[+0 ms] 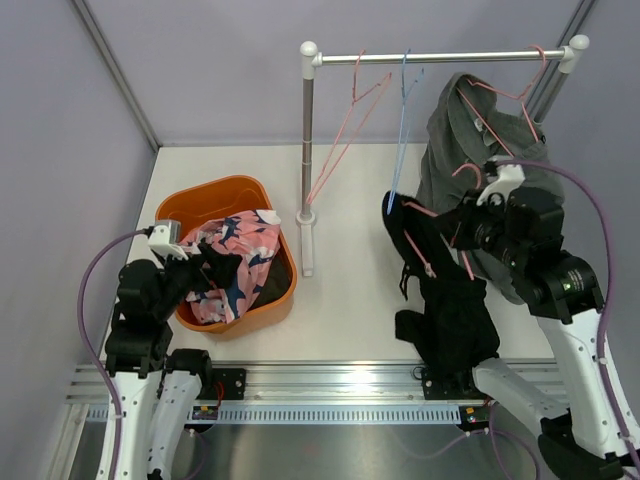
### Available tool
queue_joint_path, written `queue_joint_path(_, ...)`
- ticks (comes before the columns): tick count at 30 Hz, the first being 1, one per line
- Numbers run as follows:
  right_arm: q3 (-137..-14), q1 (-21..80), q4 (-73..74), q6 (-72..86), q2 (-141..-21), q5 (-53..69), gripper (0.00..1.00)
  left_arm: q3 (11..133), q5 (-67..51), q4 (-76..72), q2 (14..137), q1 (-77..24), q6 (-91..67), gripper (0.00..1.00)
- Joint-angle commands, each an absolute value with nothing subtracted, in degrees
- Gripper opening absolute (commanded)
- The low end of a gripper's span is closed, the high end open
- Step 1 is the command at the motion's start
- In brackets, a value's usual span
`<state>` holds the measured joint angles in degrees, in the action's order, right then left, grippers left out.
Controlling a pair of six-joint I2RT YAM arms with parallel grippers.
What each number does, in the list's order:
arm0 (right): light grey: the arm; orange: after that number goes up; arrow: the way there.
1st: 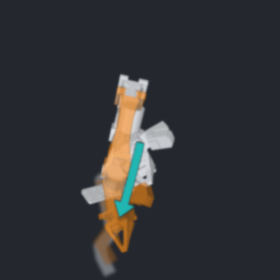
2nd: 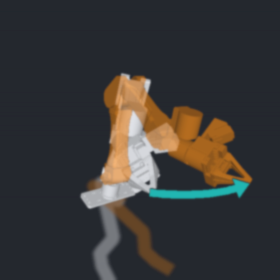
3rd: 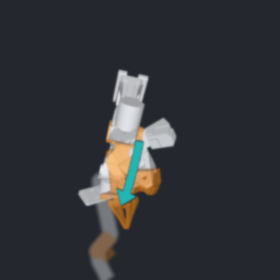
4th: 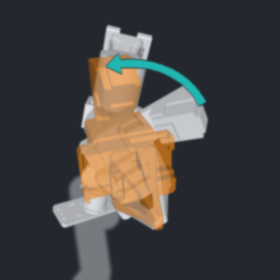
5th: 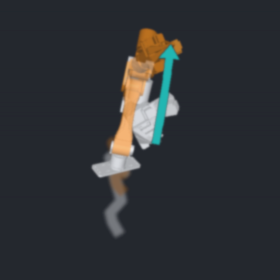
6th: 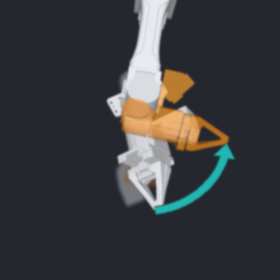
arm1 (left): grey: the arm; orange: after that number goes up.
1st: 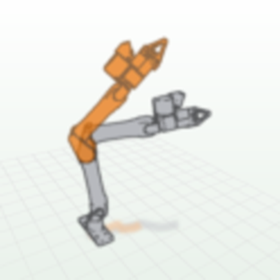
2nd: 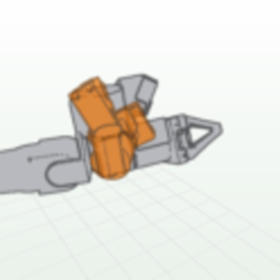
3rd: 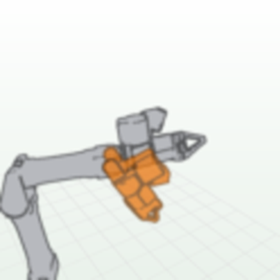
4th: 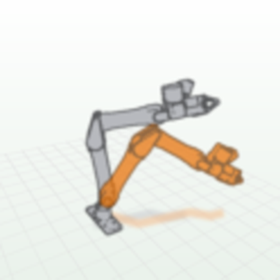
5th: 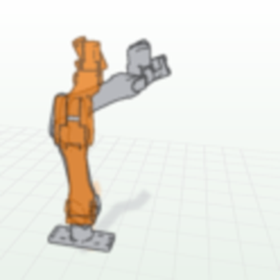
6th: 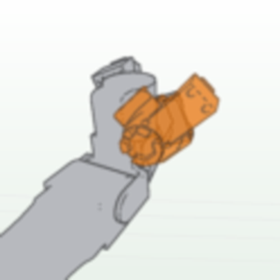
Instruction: Remove the shorts from the hanger
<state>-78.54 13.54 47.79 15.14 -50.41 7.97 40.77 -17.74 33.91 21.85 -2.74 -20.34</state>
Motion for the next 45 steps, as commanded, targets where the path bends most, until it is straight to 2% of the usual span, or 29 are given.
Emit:
queue_joint_path(1,-76.04,25.34,49.57,18.45,-47.64,6.26,0.00,42.89,-23.55,30.24,25.30,-3.51,-20.13,0.98)
queue_joint_path(5,-71.38,36.37,48.26,23.63,-44.75,1.32,0.00,44.82,-20.59,30.41,26.98,-7.28,-21.62,0.98)
queue_joint_path(9,-66.63,46.47,44.92,28.73,-44.56,-7.00,0.00,45.09,-13.03,28.74,29.96,-16.93,-24.77,0.98)
queue_joint_path(11,-65.92,52.34,44.30,29.35,-47.44,-10.18,0.00,45.87,-2.71,27.61,33.72,-28.08,-25.75,0.97)
queue_joint_path(12,-66.27,54.30,44.12,29.70,-48.85,-14.02,0.00,46.40,0.67,27.08,35.14,-36.74,-26.62,0.97)
queue_joint_path(13,-67.57,56.14,44.21,29.97,-50.00,-16.24,0.00,47.97,8.45,26.20,36.72,-41.26,-27.15,0.98)
queue_joint_path(15,-69.25,60.27,44.65,30.32,-53.34,-21.42,0.00,50.09,15.26,25.49,41.98,-52.31,-28.55,0.98)
queue_joint_path(18,-72.76,62.31,44.65,30.24,-56.59,-24.16,0.00,54.22,22.14,22.95,48.57,-60.44,-29.96,0.99)
queue_joint_path(24,-75.14,63.11,45.35,29.97,-58.27,-26.01,0.00,59.58,27.15,18.37,56.77,-66.44,-30.50,0.99)
queue_joint_path(28,-75.76,63.11,45.09,29.45,-57.57,-26.19,0.00,62.05,33.64,20.65,61.25,-67.59,-31.73,0.99)
queue_joint_path(31,-76.03,63.11,45.44,28.92,-57.31,-25.66,0.00,61.09,44.43,24.86,60.04,-67.33,-33.57,0.99)
queue_joint_path(35,-75.32,63.11,45.79,28.74,-55.82,-26.28,0.00,57.31,43.95,28.03,55.04,-61.72,-36.91,0.97)
queue_joint_path(36,-75.32,63.11,45.79,28.57,-55.64,-26.02,0.00,56.61,43.25,28.73,54.06,-57.78,-37.70,0.95)
queue_joint_path(38,-75.58,63.11,45.70,28.48,-55.55,-25.49,0.00,54.41,40.79,31.11,51.69,-53.37,-38.93,0.87)
queue_joint_path(39,-75.76,63.19,45.79,28.48,-55.46,-25.31,0.00,53.53,39.04,31.37,50.98,-47.96,-39.46,0.83)
queue_joint_path(40,-75.85,63.19,45.79,28.48,-55.46,-25.23,0.00,51.61,33.89,30.94,50.54,-44.77,-39.55,0.79)
queue_joint_path(41,-75.94,63.11,45.62,28.39,-55.46,-25.05,0.00,50.63,31.14,30.76,50.02,-41.78,-40.07,0.70)
queue_joint_path(43,-76.29,63.11,45.53,28.30,-55.46,-24.52,0.00,48.35,23.95,29.28,49.40,-33.16,-40.60,0.58)
queue_joint_path(45,-76.38,63.11,45.44,28.13,-55.63,-23.91,0.00,44.49,17.62,27.09,49.83,-26.93,-41.57,0.54)
